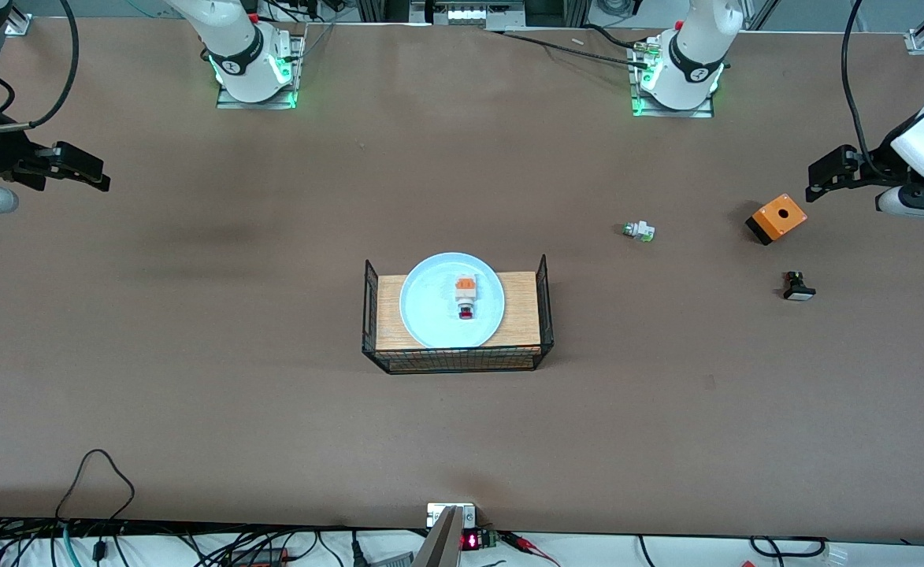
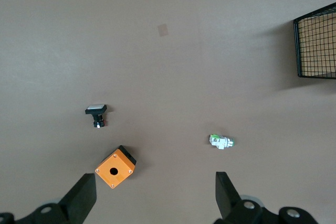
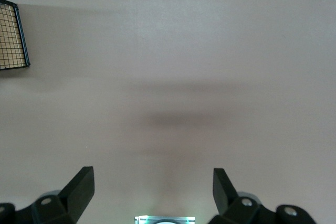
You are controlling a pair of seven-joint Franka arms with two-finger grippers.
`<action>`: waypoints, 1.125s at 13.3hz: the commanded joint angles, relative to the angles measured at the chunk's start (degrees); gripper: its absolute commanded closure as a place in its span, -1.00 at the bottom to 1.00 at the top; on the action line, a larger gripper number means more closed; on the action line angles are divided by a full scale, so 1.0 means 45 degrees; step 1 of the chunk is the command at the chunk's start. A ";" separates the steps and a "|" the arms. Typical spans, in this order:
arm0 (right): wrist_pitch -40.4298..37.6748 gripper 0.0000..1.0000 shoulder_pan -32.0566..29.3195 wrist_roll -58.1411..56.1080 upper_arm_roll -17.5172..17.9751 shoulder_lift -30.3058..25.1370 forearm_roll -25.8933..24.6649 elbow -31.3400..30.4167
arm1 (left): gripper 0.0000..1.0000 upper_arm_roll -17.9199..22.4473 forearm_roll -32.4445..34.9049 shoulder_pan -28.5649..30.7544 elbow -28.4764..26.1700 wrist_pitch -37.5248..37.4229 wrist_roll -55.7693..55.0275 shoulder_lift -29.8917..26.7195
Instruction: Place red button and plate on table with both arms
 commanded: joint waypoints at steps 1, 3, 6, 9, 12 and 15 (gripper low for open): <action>0.0070 -1.00 0.0168 -0.0094 -0.0030 -0.0084 -0.0333 -0.0029 | -1.00 0.0265 -0.0402 -0.0051 -0.0066 -0.0047 -0.0007 -0.0246; 0.0109 -1.00 0.0188 -0.0094 -0.0030 -0.0084 -0.0412 -0.0029 | -1.00 0.0325 -0.0581 -0.0069 -0.0066 -0.0066 -0.0045 -0.0246; 0.0168 -1.00 0.0188 -0.0075 -0.0030 -0.0084 -0.0412 -0.0009 | -1.00 0.0170 -0.0697 -0.0186 -0.0047 -0.0240 -0.0123 -0.0110; 0.0168 -1.00 0.0188 -0.0094 -0.0030 -0.0084 -0.0393 -0.0009 | -1.00 -0.0922 -0.0698 -0.0284 0.0129 -0.0828 -0.0784 0.0260; 0.0187 -1.00 0.0188 -0.0113 0.0009 -0.0065 -0.0393 -0.0009 | -1.00 -0.2502 -0.0795 -0.0304 0.0713 -0.0770 -0.2888 0.0748; 0.0187 -1.00 0.0188 -0.0133 0.0009 -0.0065 -0.0393 0.0010 | -1.00 -0.4494 -0.1478 -0.0323 0.1824 -0.0168 -0.6714 0.1839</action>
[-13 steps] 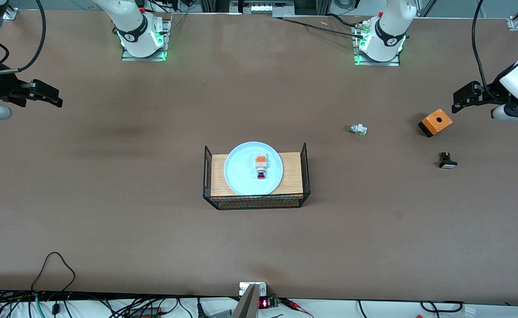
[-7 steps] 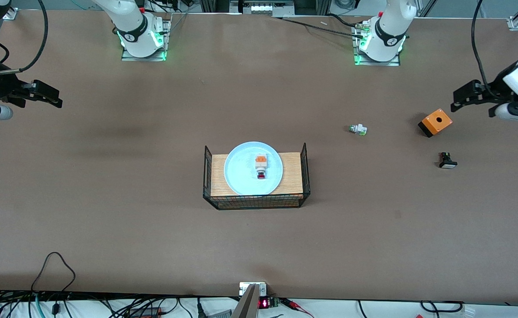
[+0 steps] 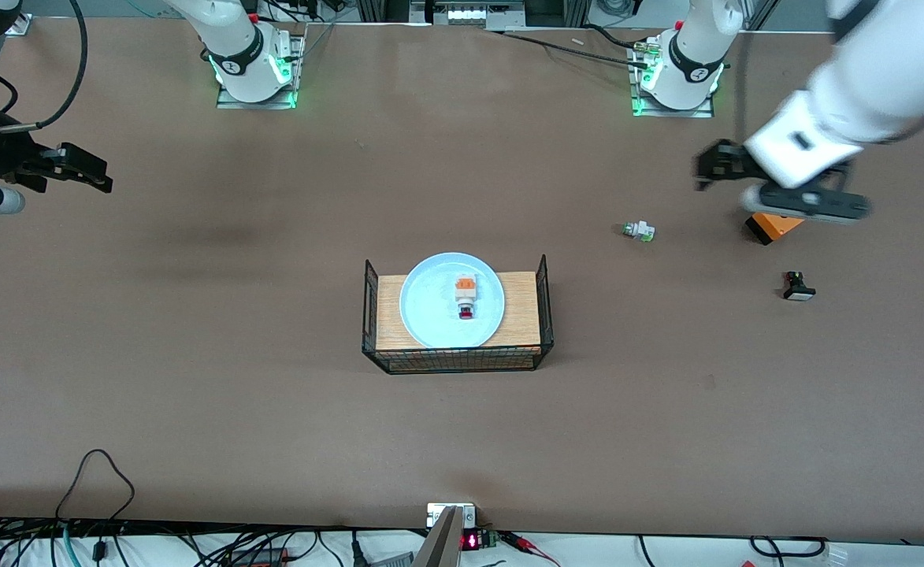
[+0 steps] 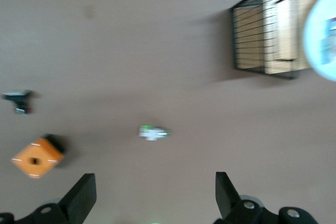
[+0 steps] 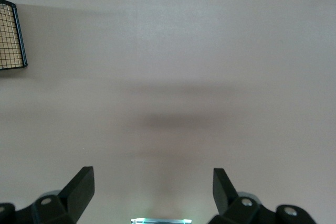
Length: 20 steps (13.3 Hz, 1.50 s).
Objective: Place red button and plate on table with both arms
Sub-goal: 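Move the left gripper over the red button on the blue plate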
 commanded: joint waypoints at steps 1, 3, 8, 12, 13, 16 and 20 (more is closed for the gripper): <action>0.0064 -1.00 0.0053 -0.0133 0.0006 -0.0069 -0.0210 0.0011 | -1.00 -0.1555 -0.0316 0.0019 0.1570 0.0672 -0.2896 0.1392; 0.0064 -1.00 0.0053 -0.0133 0.0006 -0.0069 -0.0210 0.0011 | -1.00 -0.2552 -0.0316 -0.0001 0.1652 0.2191 -0.4538 0.1920; 0.0064 -1.00 0.0034 -0.0152 0.0006 -0.0069 -0.0210 0.0011 | -1.00 -0.3104 0.1613 -0.1406 0.1671 0.6235 -0.7514 0.3773; 0.0083 -1.00 0.0034 -0.0133 0.0006 -0.0030 -0.0210 0.0011 | -1.00 -0.2968 0.3596 -0.3101 0.2507 0.7064 -0.7456 0.5744; 0.0102 -1.00 0.0034 -0.0133 0.0006 -0.0030 -0.0210 0.0011 | -1.00 -0.2987 0.5446 -0.3551 0.3439 0.7044 -0.7844 0.6640; 0.0181 -1.00 0.0034 -0.0133 0.0007 0.0048 -0.0210 0.0011 | -1.00 -0.2948 0.6865 -0.3925 0.4111 0.7180 -0.8121 0.7798; 0.0200 -1.00 -0.0005 -0.0152 0.0006 0.0087 -0.0191 0.0011 | -1.00 -0.2928 0.7574 -0.4141 0.4094 0.8368 -0.9116 0.8757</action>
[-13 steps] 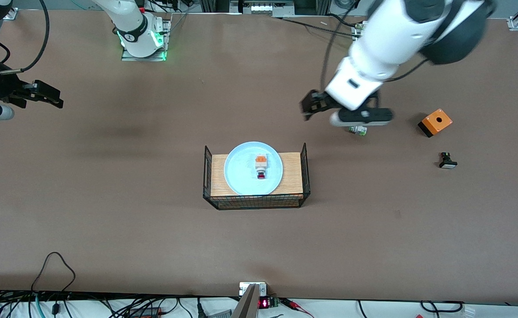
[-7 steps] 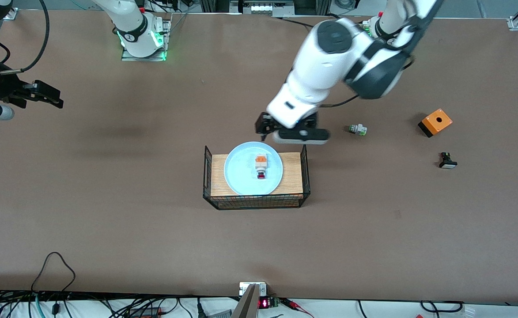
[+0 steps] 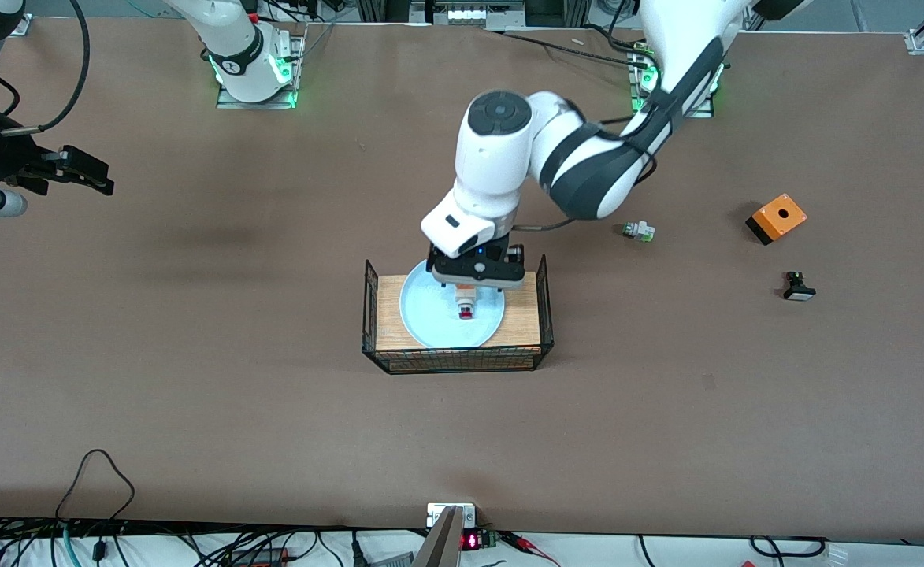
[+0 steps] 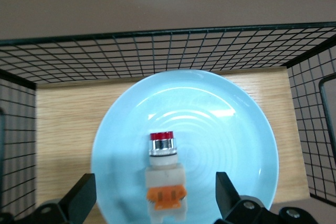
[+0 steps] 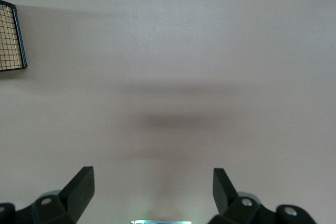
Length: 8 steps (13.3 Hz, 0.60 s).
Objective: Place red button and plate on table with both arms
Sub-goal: 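Grasp the red button with the left gripper and lift it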
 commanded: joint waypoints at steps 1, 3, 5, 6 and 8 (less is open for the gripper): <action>0.0099 -1.00 -0.0019 -0.0172 0.0007 0.0108 -0.0207 0.0021 | -1.00 0.0088 0.0426 -0.0330 0.0539 0.0485 -0.0560 0.0669; 0.0138 -1.00 -0.0019 -0.0172 0.0007 0.0167 -0.0188 0.0020 | -0.98 0.0088 0.0426 -0.0330 0.0461 0.0486 -0.0560 0.0690; 0.0236 -1.00 0.0039 -0.0172 0.0007 0.0207 -0.0188 0.0001 | -0.26 0.0088 0.0426 -0.0330 0.0169 0.0467 -0.0599 0.0690; 0.0255 -1.00 0.0039 -0.0172 0.0026 0.0265 -0.0188 0.0020 | 0.05 0.0088 0.0426 -0.0330 -0.0026 0.0447 -0.0599 0.0690; 0.0430 -1.00 0.0039 -0.0152 0.0026 0.0305 -0.0188 0.0021 | 0.31 0.0088 0.0426 -0.0310 -0.0145 0.0330 -0.0580 0.0670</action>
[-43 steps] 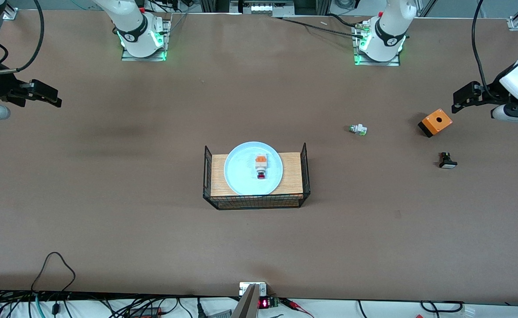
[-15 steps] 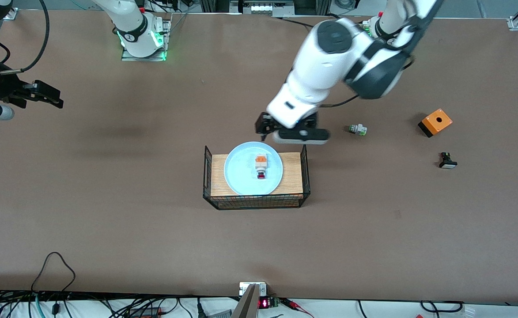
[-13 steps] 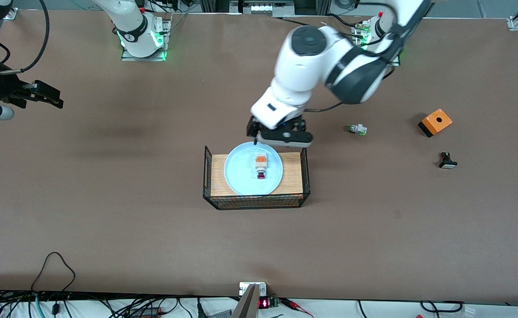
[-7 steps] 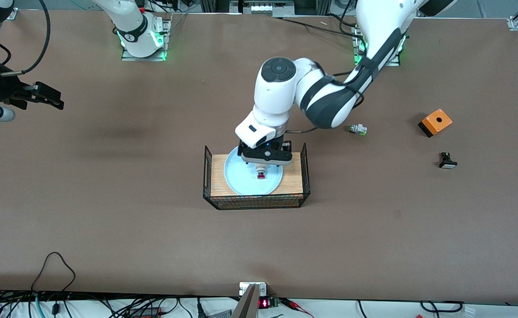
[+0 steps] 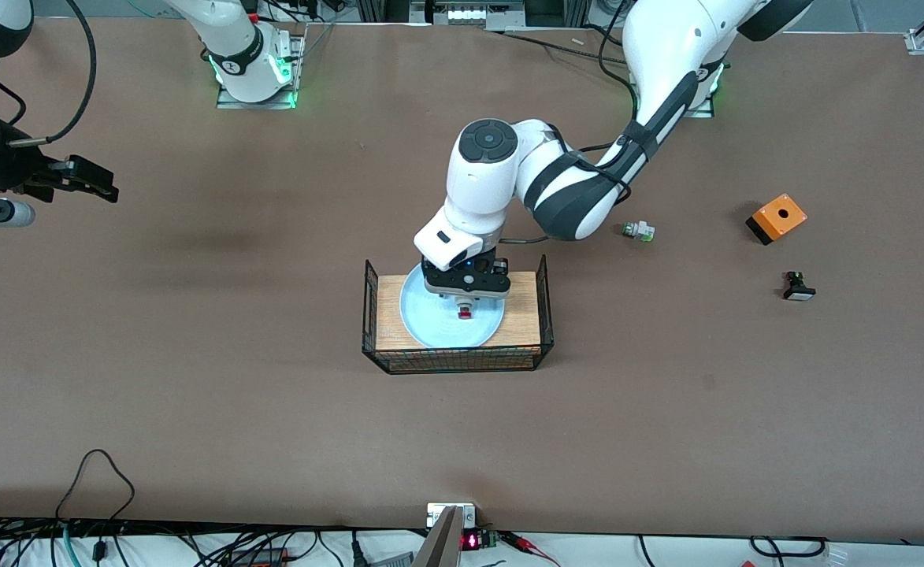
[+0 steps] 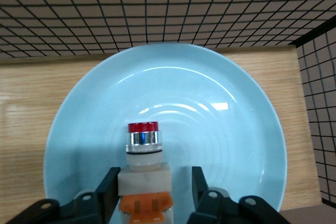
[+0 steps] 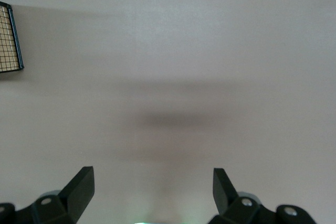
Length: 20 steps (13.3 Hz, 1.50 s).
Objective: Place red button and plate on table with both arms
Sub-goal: 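Grasp the red button with the left gripper and lift it, then carry the button toward the orange box while the right gripper reaches the plate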
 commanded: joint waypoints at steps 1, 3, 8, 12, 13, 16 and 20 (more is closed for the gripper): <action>0.0249 -1.00 0.0033 -0.0147 0.0025 0.0019 -0.0168 0.0023 | 0.50 0.0083 0.0393 -0.0116 0.0029 -0.0203 -0.0253 -0.0006; 0.0133 -1.00 0.0013 -0.0166 0.0025 0.0039 -0.0090 0.0023 | 0.61 0.0044 0.0393 -0.0018 0.0107 -0.0435 -0.0233 -0.0258; 0.0113 -1.00 0.0907 0.1797 0.0122 0.0058 0.0434 0.0062 | 0.61 -0.0112 0.0120 0.0118 0.0439 -0.5191 -0.0097 -0.2658; 0.0366 -1.00 0.3128 0.6283 0.0201 0.0756 0.1589 0.0624 | 0.63 0.0082 0.0294 0.0623 0.0869 -1.1071 0.2842 -0.3385; 0.0579 -1.00 0.3989 0.7710 0.0201 0.1361 0.1590 0.1170 | 0.63 0.0006 0.0295 0.1226 0.0869 -1.1391 0.3703 -0.3443; 0.1943 -1.00 0.5827 1.1658 0.0201 0.3080 0.1648 0.2558 | 0.63 -0.0287 -0.0830 0.4211 0.0597 -1.0891 0.8344 -0.3425; 0.4560 -1.00 0.7336 1.7282 0.0201 0.4741 0.1648 0.2699 | 0.63 -0.0327 -0.1794 0.7165 -0.2267 -0.7516 1.0799 -0.3482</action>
